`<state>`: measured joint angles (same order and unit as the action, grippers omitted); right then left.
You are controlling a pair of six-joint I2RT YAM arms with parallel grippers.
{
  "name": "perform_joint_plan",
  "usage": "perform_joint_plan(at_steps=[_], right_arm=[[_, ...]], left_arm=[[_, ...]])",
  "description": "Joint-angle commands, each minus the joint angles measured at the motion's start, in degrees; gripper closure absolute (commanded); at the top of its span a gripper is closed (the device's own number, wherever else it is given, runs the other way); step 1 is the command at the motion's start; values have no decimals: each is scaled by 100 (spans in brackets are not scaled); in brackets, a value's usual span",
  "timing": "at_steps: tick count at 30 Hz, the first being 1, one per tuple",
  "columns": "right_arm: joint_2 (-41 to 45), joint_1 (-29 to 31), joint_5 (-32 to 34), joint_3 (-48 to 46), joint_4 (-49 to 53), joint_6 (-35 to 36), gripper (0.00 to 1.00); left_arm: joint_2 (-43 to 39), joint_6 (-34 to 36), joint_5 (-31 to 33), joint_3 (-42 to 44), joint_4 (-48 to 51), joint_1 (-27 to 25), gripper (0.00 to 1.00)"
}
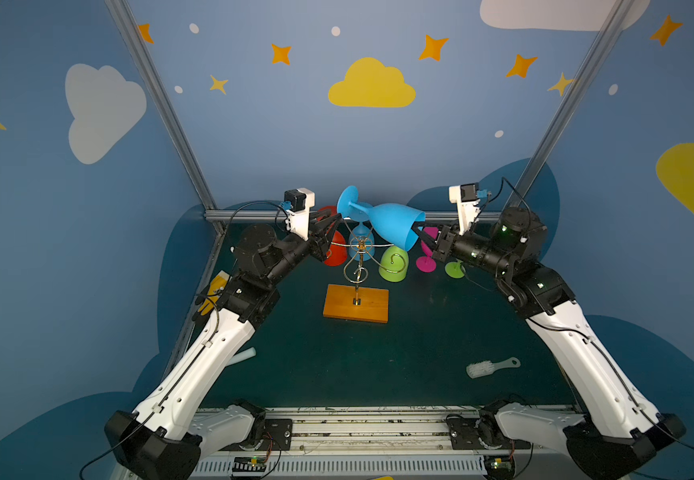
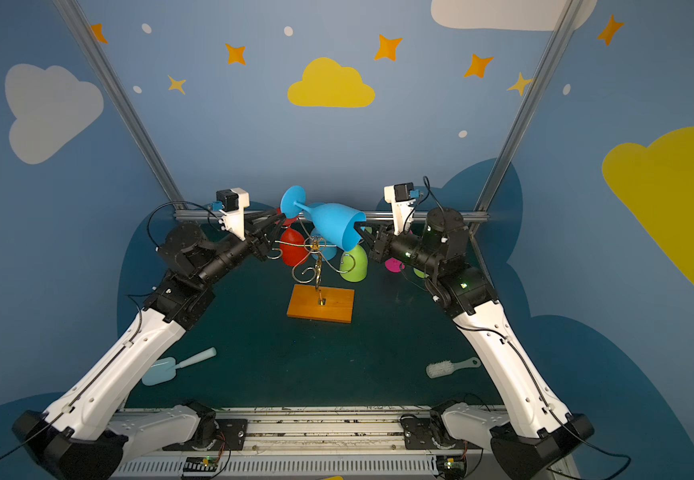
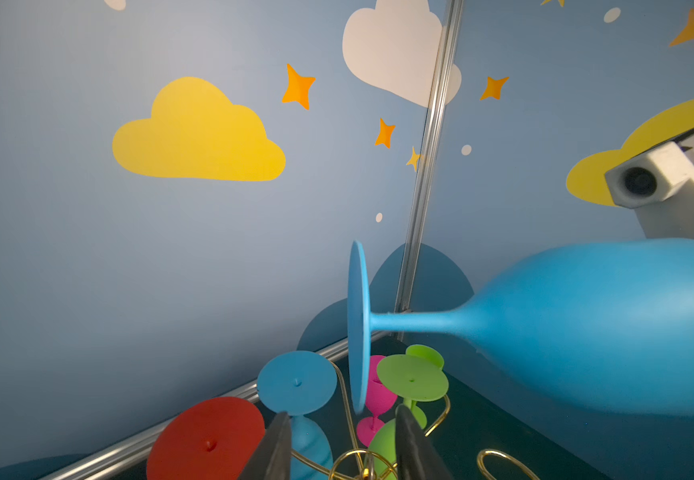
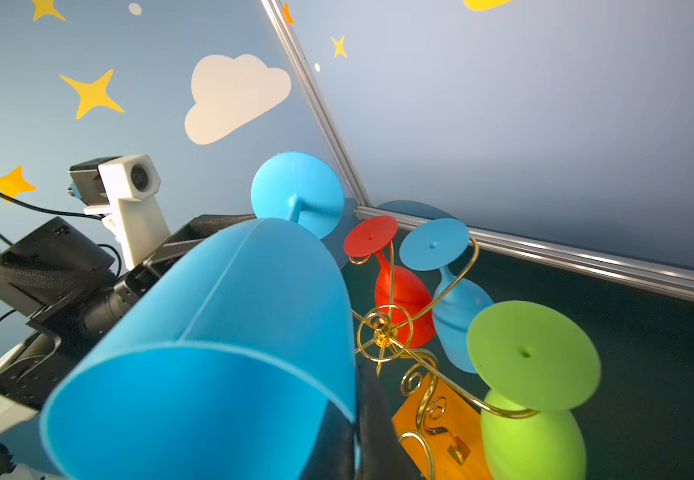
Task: Take the wine glass off the wine glass rack
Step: 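Lower the blue glass beside the lime-green glass with the right gripper while the left retracts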
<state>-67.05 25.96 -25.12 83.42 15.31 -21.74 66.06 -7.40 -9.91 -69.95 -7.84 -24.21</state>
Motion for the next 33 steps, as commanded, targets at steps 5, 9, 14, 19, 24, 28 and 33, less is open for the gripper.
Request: perform_joint_plan(at_steps=[5,9,14,19,24,28,33], right_arm=[[642,-593,795,692,1354,588,100],[966,-1053,1256,973,2493,946,100],[1133,-1426,1694,1226,4429,1410,100],[1282,-1501,2187,1016,5649,1596,100],[1104,-1539,2795,679,6340,1679,100],[904,-1684,3448,286,6458,1791,100],[308,-1837,4233,501,6497,1800,100]], left_arm=[[-470,171,797,239,-141,131,21],[-732,132,1185,365,-113,377,12],[-1071,88,1521,666,-88,815,4],[-1306,-74,1439,1028,-279,1293,1],[-1393,-119,1413,1291,-296,1539,1],[-1416,-229,1363,1460,-445,1607,1],[-1346,-712,1018,1512,-559,1893,1]])
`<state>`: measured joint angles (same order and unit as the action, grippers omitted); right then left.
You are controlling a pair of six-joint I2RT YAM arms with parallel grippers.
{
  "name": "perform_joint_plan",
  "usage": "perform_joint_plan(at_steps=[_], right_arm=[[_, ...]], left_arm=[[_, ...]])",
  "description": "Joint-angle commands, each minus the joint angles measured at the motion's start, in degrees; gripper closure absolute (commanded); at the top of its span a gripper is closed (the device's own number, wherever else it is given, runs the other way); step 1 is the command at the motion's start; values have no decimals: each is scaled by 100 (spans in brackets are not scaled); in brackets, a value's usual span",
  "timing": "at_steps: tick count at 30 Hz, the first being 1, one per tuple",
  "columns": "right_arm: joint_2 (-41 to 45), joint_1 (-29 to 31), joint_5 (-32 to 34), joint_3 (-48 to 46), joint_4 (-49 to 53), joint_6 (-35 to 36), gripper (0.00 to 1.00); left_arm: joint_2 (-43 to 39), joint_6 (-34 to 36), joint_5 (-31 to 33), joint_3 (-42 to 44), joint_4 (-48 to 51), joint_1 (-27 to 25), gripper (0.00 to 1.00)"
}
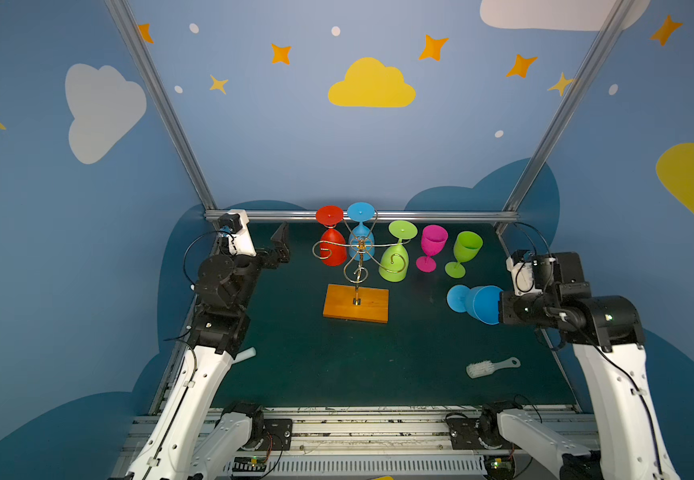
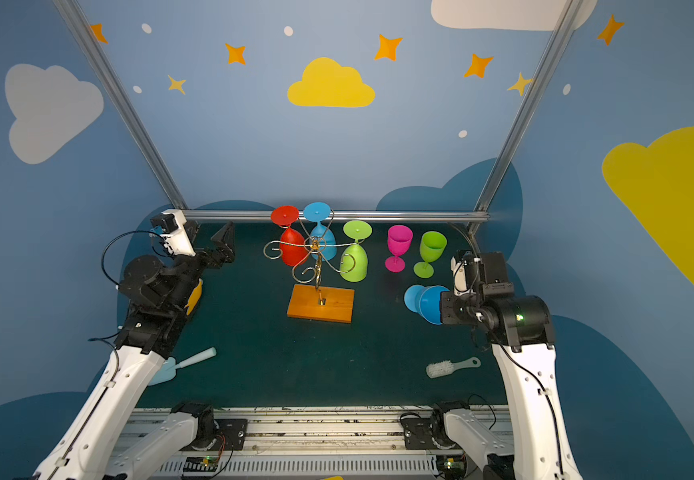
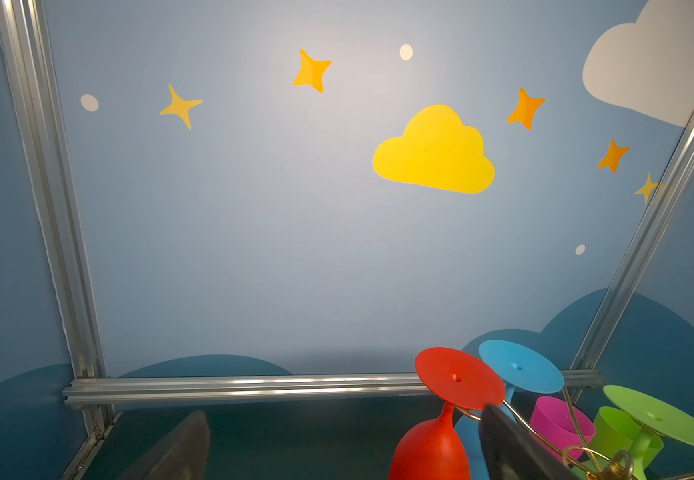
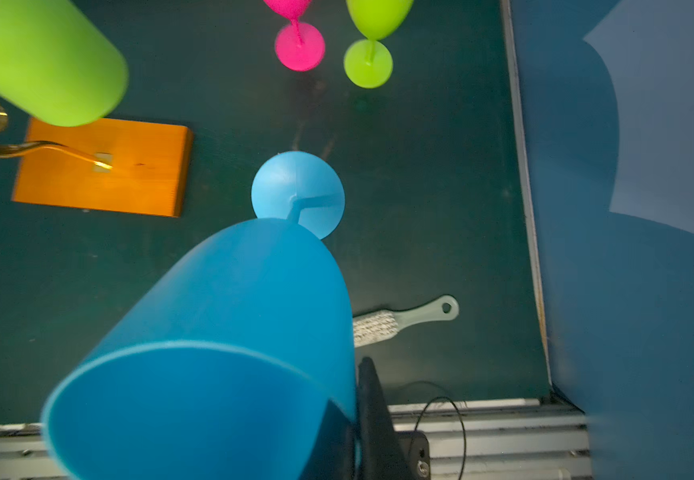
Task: Take the wine glass off the wine glass rack
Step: 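Lower the blue glass beside the lime-green glass with the right gripper while the left retracts, then set the blue glass upright on the table and open the right gripper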
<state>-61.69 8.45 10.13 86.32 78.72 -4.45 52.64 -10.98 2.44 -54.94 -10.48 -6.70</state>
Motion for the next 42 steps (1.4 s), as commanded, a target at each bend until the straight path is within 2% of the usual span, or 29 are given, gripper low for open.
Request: perform_joint_plan(at_steps=[1,5,13,22,31,35,42], right_arm=[[-372,-108,811,257,140,87,100],[-889,-241,1127,280,1,109,100],[-2085,-1188,446,770,-796,234,100],[-3342,-1682,153,1568,-1217,244,100],[-4268,-1877,-46,2002,-1665,234,100],[-4821,-1899,-81,2489,-1532,162,100],[-6049,-1939,-178,4060,-565,121,100]], left_arm=[[16,-428,-245,33,-324,187,1],[-69,-384,-127,122,-359,205,1],[-323,-298,-26,152,-341,151,0],[-421,-290,-32,168,-331,138,1],[-386,-421,-304,99,-314,186,1],[-394,-405,-315,61,-260,237,1],[-451,-410,-423,51,-312,266,1]])
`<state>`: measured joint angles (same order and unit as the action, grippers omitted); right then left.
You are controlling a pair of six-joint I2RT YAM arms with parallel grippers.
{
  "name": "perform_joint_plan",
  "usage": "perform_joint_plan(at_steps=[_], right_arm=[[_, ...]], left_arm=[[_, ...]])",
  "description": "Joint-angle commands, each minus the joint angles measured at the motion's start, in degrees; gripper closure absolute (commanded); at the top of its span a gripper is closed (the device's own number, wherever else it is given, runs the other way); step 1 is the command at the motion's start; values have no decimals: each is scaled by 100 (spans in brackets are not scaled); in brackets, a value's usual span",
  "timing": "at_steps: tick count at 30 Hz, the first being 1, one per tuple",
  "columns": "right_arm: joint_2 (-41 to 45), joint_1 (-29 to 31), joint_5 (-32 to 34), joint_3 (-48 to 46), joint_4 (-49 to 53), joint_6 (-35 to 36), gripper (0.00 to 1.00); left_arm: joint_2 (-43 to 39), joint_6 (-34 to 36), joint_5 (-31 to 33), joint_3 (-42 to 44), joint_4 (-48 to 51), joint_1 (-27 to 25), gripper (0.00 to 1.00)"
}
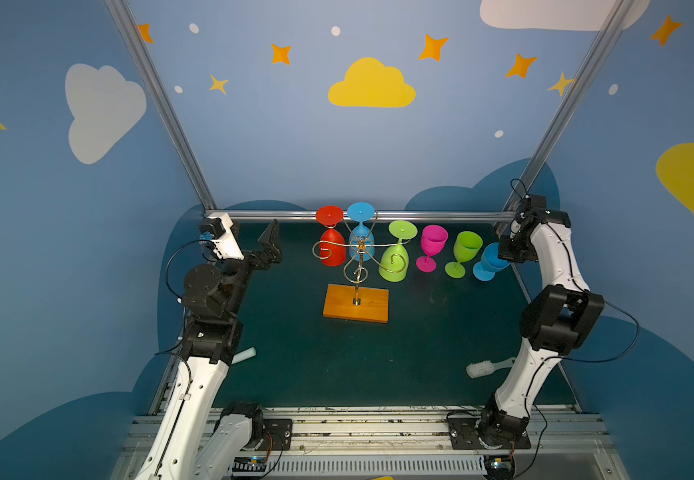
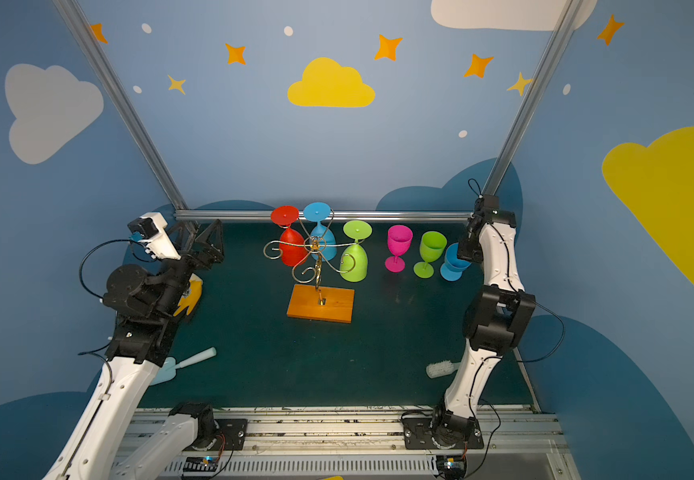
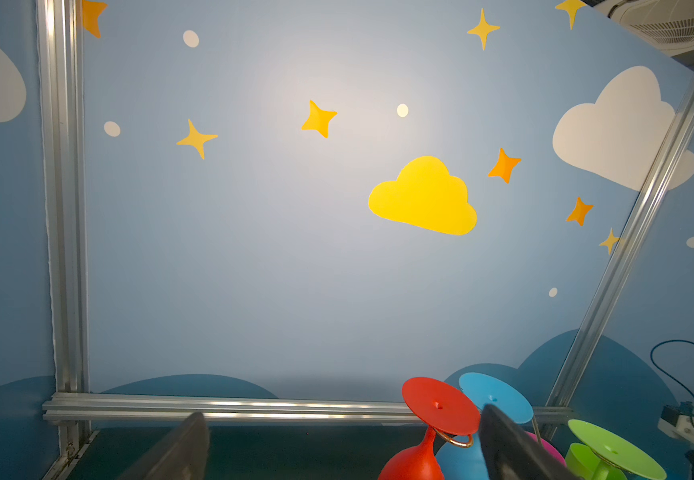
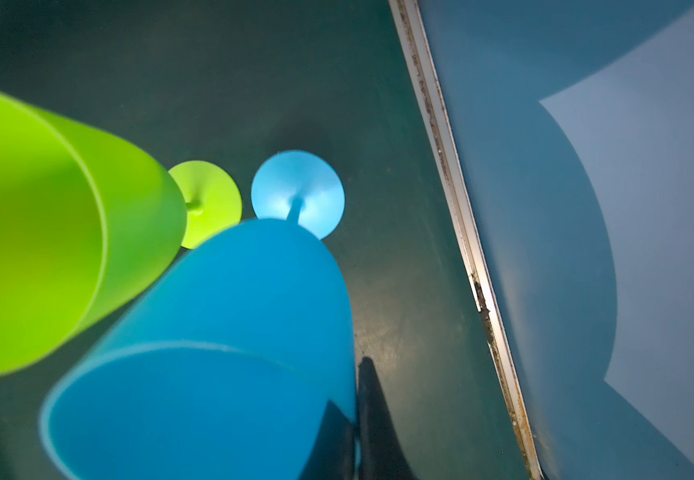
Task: Take the wine glass off the wine glass rack
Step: 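Set the blue glass upright on the table and open the right gripper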
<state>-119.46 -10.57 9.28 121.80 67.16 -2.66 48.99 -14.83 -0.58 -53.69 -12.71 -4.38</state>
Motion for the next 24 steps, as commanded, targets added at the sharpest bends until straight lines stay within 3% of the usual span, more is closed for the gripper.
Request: perform_joint_plan(at_steps=[1,17,24], right_arm=[[-373,-48,-93,667,682,-65,100],[-616,-226,-478,827,666,-87,100],[-579,-279,-682,1036,711,-146,82]], left_arm=[[-96,-29,-132,-78,-83,34,1],[-37,-160,-272,-106,-95,202,0],[-12,-191,-281,-106,-96,236,1]])
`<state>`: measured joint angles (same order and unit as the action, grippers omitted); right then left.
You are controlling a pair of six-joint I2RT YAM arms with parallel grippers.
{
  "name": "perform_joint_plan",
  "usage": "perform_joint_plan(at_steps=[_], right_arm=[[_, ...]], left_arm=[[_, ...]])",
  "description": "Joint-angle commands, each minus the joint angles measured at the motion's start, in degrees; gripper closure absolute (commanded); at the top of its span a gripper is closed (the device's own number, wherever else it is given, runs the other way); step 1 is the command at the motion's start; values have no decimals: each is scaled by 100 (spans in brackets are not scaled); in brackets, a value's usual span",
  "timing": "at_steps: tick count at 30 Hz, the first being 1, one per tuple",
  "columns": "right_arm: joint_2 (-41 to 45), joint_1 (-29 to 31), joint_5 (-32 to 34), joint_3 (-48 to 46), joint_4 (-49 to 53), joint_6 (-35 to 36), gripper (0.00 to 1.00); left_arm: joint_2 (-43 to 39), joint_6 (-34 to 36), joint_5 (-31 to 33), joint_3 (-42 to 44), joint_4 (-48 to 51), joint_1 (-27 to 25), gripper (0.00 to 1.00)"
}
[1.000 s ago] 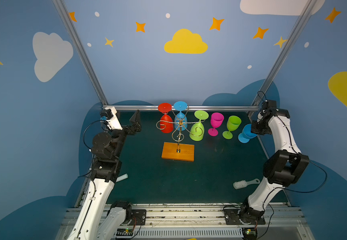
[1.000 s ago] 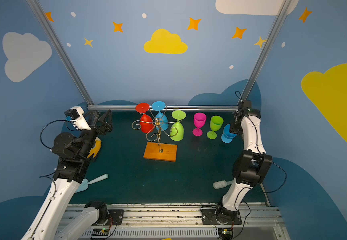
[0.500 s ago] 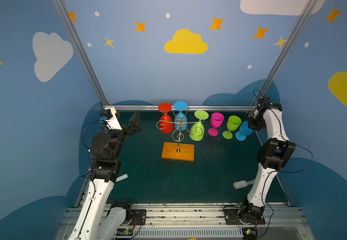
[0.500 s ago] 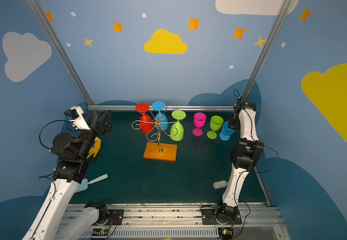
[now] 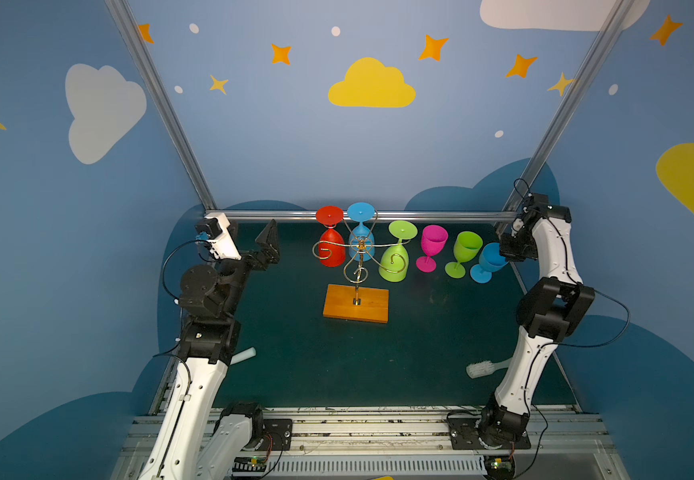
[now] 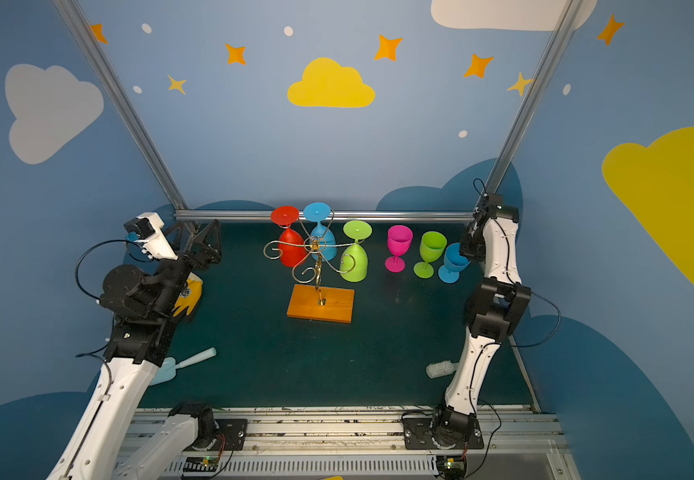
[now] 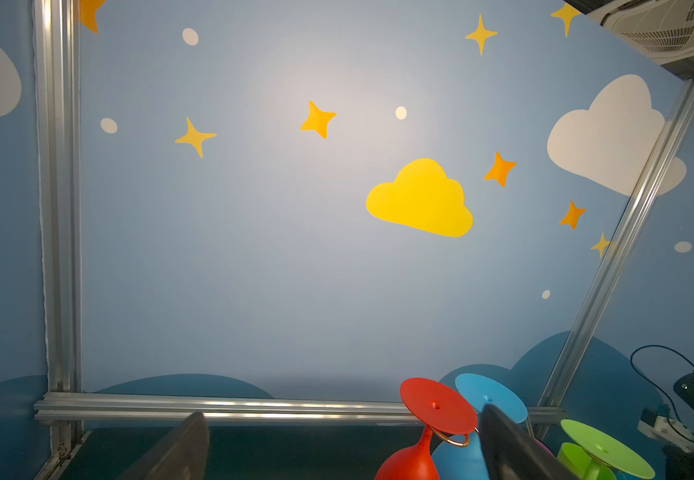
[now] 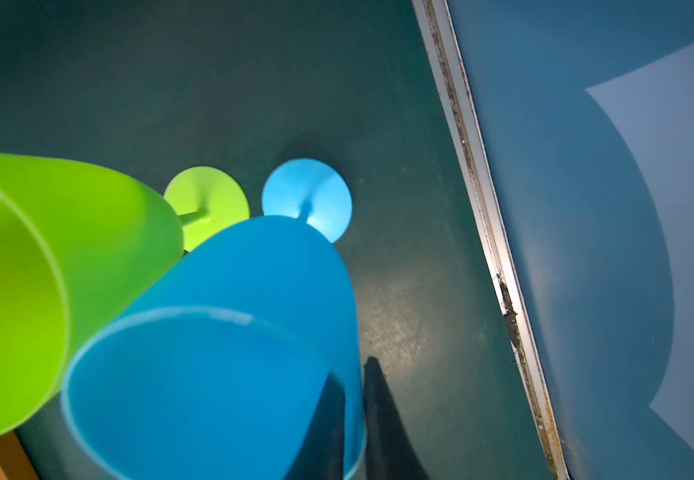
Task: Take the wine glass off the wine glass rack
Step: 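Set the blue glass upright on the table and open the right gripper, then reach the left gripper to the red glass foot while the right returns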
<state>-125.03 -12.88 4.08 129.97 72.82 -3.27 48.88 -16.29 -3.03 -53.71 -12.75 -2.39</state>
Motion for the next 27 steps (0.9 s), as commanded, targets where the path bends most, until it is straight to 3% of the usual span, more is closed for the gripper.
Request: perform_joint_plan(at_steps=[1,12,18,20,24,27], right_arm=[[2,-54,-199,243,136,-94,80],[484,-162,-483,450,8,-287,59],[1181,-162,-1028,394,-217,-305,53],[1552,-155,-1225,240,-322,-697,53],[2805,112,-1499,-1075,-1322,-719,51],[4131,502,-1306,-2792,-2814,-803,46]], left_arm=[[7,-53,-38,-104,-103,37,1],[50,-87,-21,-74,-129,76,0],[186,-240,-22,-102,-63,135,1],[249,-290,-9,-122,-10,159,1],[393,-407,-23,-153,35,185,1],[548,-486,-223,-306,201,197,2]])
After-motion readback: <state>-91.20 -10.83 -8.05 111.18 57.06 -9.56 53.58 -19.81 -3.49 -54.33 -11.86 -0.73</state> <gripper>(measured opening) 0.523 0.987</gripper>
